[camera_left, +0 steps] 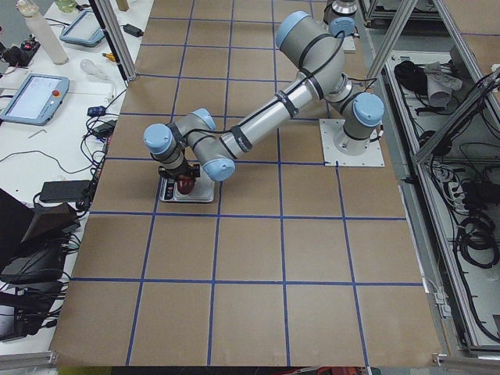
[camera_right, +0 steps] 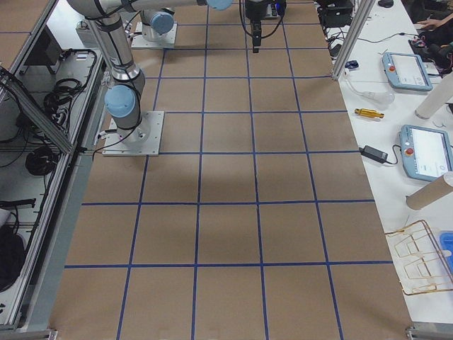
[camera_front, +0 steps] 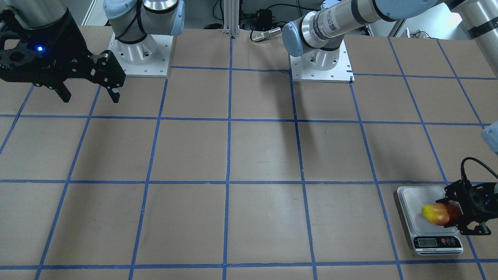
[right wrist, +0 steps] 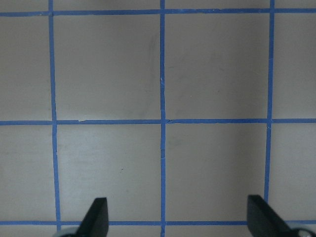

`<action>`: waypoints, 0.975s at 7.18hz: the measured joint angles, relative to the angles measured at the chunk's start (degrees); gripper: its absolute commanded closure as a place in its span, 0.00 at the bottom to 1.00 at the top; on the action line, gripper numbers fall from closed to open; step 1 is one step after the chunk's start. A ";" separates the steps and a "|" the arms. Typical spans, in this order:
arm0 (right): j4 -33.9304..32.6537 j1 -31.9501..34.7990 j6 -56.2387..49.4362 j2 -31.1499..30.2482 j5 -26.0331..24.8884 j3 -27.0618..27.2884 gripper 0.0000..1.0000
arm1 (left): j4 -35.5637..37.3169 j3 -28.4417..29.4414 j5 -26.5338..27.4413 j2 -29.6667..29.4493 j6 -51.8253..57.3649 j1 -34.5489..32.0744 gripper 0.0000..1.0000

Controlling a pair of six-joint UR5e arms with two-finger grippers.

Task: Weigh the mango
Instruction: 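Lower the mango onto the scale and open the left gripper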

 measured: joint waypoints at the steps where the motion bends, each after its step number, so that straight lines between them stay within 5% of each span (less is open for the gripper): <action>1: 0.00 0.00 0.00 0.01 0.00 0.00 0.00 | 0.13 0.04 -0.04 -0.32 -0.01 -0.03 0.16; 4: 0.00 -0.01 0.00 0.02 -0.06 0.00 0.00 | 0.03 -0.11 -1.19 -0.33 -0.64 -0.04 0.03; 7: 0.00 -0.03 0.00 0.00 -0.06 0.00 0.00 | -5.05 -0.32 -0.86 4.68 -8.13 -0.19 0.02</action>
